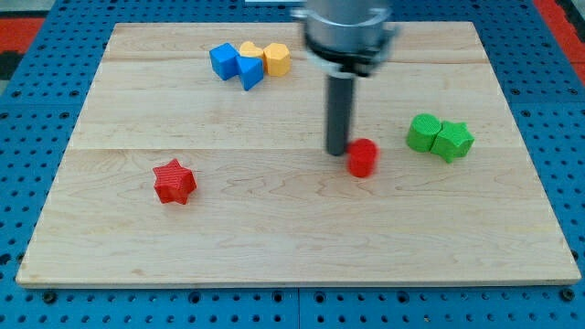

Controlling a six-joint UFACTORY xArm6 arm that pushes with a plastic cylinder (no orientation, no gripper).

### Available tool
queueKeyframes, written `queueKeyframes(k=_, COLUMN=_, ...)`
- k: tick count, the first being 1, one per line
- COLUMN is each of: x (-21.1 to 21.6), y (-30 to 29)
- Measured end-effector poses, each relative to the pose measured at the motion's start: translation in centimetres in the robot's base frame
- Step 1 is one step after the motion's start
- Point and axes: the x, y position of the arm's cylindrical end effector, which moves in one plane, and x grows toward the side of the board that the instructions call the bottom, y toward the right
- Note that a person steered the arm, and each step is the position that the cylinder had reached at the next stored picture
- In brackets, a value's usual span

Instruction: Put the red circle to the bottom of the green circle

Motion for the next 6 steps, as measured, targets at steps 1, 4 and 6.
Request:
queueKeyframes(k=1, x=4.6, y=-7.9)
queueKeyframes(k=4, x=1.2, y=3.3)
queueKeyframes(k=6, x=13.6, y=-20.1)
